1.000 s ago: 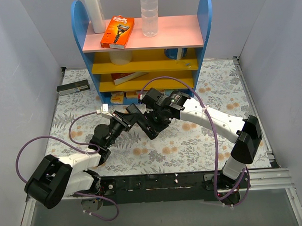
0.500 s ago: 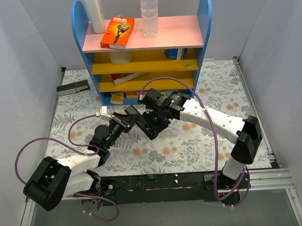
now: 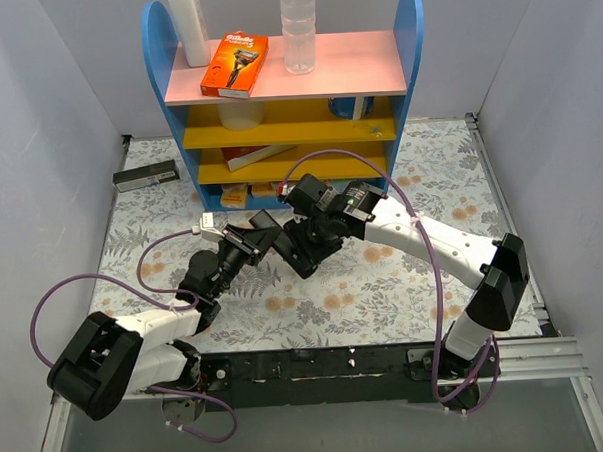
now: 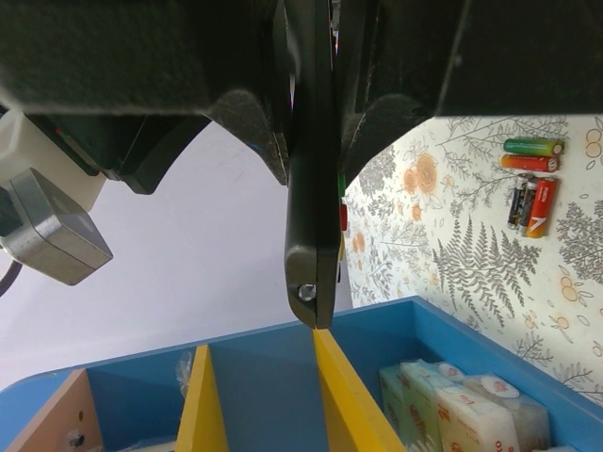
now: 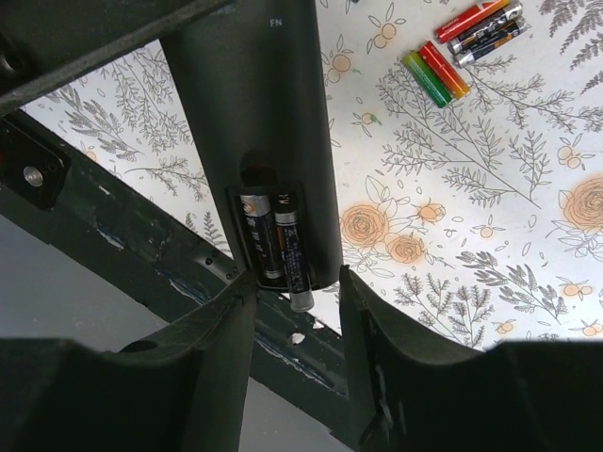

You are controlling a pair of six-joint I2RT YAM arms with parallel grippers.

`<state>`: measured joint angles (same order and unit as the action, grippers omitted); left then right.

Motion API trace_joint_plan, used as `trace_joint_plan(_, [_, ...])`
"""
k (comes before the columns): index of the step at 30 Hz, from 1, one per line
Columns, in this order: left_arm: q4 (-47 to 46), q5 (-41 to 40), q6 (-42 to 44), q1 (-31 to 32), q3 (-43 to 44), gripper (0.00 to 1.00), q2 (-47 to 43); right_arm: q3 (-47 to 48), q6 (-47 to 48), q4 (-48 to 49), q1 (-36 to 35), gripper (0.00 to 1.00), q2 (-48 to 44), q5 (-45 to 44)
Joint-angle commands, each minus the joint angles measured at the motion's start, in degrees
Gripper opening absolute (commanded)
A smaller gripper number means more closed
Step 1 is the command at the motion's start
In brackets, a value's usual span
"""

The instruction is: Load the batteries into the remote control

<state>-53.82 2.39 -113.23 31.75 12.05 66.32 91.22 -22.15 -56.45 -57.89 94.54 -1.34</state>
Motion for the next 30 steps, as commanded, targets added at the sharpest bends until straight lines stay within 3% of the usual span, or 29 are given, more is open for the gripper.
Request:
trace_joint_plan(1, [-3.57,0.33,-1.82,0.24,-0.1,0.0,0.03,0.89,-0.17,1.34,-0.03,0.48,-2.87,-1.99])
trace_joint_plan(5, [-4.1,0.68,-2.35,0.24,-0.1,0.0,0.12,1.85,0.44,1.6,-0.12,0.48,-4.01,-1.91])
trace_joint_plan(11, [-3.74,1.65,-2.7,0.24,0.07,0.0,0.3,2.47,4.65,5.9,-0.03,0.59,-8.48,3.43])
trace_joint_plan(17, [-2.61,4.28,-3.4,0.24,1.13,0.0,-0.14,-3.76,20.37,14.07,0.06,0.62,-16.91,10.56])
trace_joint_plan(23, [-2.87,7.36,-6.04,0.24,1.92,0.0,-0.14,-14.03,38.83,19.43,0.23,0.55,-24.83,16.02])
trace_joint_plan(30, [-1.73,9.82,-7.35,0.16,2.89,0.0,-0.67,-15.28,51.76,14.71,0.23,0.51,-25.28,20.94])
